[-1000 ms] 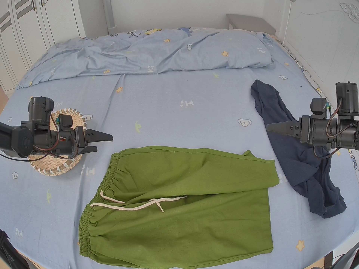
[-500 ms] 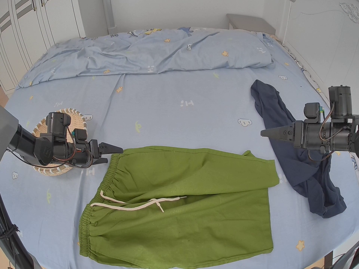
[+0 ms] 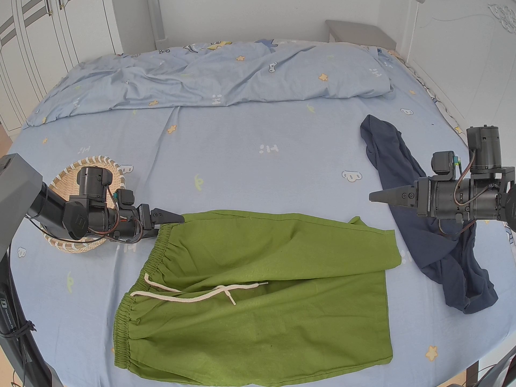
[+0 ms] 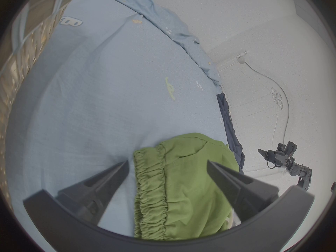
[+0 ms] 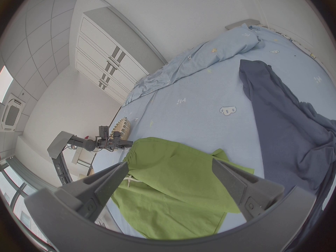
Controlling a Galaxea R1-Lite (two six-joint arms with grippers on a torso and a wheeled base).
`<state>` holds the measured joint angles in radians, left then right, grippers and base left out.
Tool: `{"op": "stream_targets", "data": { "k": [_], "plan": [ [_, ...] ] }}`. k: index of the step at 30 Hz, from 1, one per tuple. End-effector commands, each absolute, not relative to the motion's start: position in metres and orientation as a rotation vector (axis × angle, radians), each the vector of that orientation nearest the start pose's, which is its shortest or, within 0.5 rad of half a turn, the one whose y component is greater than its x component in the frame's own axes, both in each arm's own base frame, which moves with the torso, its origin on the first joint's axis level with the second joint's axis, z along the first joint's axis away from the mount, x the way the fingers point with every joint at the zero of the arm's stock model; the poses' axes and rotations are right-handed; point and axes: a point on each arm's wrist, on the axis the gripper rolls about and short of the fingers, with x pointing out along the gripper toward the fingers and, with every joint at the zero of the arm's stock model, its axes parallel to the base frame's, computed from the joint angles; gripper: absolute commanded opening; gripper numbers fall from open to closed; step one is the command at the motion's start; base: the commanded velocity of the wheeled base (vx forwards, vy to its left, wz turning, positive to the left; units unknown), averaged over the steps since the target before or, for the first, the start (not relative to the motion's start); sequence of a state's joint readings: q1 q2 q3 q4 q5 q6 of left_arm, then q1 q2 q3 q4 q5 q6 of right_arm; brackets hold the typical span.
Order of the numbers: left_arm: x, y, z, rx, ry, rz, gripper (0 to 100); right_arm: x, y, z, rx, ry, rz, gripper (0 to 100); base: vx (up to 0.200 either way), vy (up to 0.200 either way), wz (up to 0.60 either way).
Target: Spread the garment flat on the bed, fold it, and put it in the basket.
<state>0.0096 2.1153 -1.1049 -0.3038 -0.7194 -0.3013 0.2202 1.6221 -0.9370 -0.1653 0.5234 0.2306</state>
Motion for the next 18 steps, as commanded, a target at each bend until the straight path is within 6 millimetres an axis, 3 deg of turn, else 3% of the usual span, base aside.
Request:
{"op": "stream_targets", "data": {
  "k": [1, 14, 18],
  "plan": [
    [0.389, -0.011, 0.082, -0.537, 0.783, -0.574, 0, 0.277, 0.075, 0.196, 0.295, 0.617, 0.668, 100, 0.000, 0.000, 0.00],
    [0.391, -0.006, 0.077, -0.535, 0.765, -0.564, 0, 0.279, 0.070, 0.195, 0.301, 0.617, 0.648, 100, 0.000, 0.000, 0.00],
    [0.384, -0.005, 0.090, -0.530, 0.741, -0.565, 0, 0.285, 0.059, 0.176, 0.324, 0.679, 0.596, 100, 0.000, 0.000, 0.00]
  ]
}}
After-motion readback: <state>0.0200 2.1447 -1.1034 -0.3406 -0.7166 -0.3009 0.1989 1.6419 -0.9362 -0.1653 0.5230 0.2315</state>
